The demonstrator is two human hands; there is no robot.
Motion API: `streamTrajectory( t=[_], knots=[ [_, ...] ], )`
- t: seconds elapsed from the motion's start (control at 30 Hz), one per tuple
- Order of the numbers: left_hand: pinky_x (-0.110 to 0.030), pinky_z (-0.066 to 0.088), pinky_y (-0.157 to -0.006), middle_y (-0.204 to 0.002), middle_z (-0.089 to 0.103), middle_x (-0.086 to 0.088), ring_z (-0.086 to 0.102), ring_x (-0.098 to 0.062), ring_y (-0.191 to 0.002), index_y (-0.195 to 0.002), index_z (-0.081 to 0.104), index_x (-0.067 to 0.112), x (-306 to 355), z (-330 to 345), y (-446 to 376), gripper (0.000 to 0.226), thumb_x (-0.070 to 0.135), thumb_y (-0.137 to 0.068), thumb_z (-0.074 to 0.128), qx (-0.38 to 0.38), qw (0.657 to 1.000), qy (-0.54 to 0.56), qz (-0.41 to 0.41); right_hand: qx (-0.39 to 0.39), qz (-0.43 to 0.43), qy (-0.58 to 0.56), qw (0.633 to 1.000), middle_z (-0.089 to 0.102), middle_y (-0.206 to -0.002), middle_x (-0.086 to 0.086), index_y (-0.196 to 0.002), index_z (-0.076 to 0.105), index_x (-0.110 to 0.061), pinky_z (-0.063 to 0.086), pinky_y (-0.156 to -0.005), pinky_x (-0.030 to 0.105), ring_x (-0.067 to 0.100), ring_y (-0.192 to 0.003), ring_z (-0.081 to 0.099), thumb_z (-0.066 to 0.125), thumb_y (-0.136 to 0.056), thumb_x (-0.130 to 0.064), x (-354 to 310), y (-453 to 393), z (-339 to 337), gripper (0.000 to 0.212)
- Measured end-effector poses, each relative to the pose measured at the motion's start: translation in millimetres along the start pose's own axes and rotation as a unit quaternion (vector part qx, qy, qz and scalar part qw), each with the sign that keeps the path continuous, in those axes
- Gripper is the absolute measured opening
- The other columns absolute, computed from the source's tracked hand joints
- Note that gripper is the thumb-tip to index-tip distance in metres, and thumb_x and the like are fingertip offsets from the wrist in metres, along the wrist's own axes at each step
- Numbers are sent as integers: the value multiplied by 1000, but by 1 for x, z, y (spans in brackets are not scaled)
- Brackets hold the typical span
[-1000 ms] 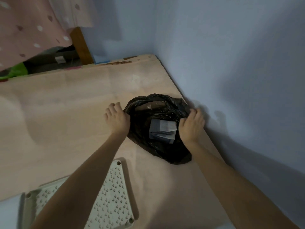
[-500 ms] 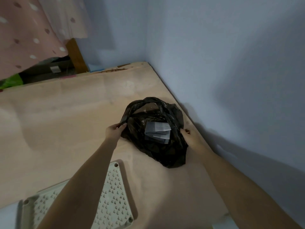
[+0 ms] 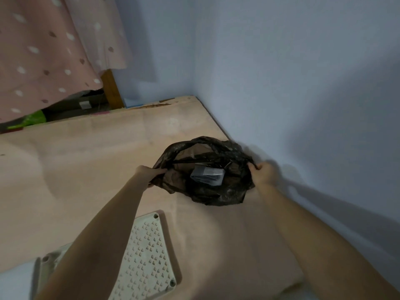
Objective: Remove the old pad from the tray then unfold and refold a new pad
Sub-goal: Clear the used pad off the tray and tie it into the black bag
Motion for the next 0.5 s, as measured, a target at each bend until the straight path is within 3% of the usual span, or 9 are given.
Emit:
streamTrajectory(
  t=[0.07, 0.2, 0.3, 0.37, 0.5],
  knots=[
    [-24, 44, -49, -81, 56, -11, 56, -22, -71, -88, 55, -1, 9, -1, 9, 40, 24, -72, 81, -6, 999, 38, 19, 46, -1, -18, 999, 46, -48, 0, -48, 43, -19, 27, -44, 22, 17, -47, 44, 61, -88, -38, -3, -2, -18, 48],
    [-24, 46, -55, -83, 58, -10, 55, -25, -89, -96, 60, 0, 35, -8, 25, 16, -2, -81, 63, -12, 990, 120, 74, 85, -17, -91, 992, 56, -65, 6, -61, 54, -13, 38, -59, 27, 23, -62, 51, 64, -87, -32, -14, -4, -44, 34],
    [-23, 47, -56, -79, 57, -7, 57, -23, -81, -103, 57, 3, 58, -18, 38, 26, -6, -80, 62, 9, 986, 108, 127, 103, -27, -141, 984, 56, -73, 6, -82, 61, -3, 38, -62, 27, 21, -68, 52, 63, -88, -27, -24, -4, -60, 24],
    [-26, 51, -61, -79, 58, -9, 56, -21, -72, -105, 59, 3, 72, -27, 45, 27, 1, -79, 68, 57, 983, 98, 146, 103, -34, -163, 981, 55, -73, 7, -85, 61, 0, 35, -62, 27, 22, -69, 51, 61, -90, -23, -30, -5, -67, 23],
    [-33, 49, -70, -95, 61, -15, 56, -28, -76, -109, 65, 1, 91, -37, 55, 25, 7, -86, 61, 124, 974, 94, 166, 87, -25, -210, 974, 50, -73, 13, -82, 51, -3, 34, -60, 30, 24, -69, 50, 49, -96, -18, -33, -10, -70, 21]
  ],
)
Point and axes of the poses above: each hand's wrist, its own y-axis away from the middle knuckle, its own z-axis out of the palm, x = y × z, the point moved 8 cm from there along -y, towards the middle knuckle
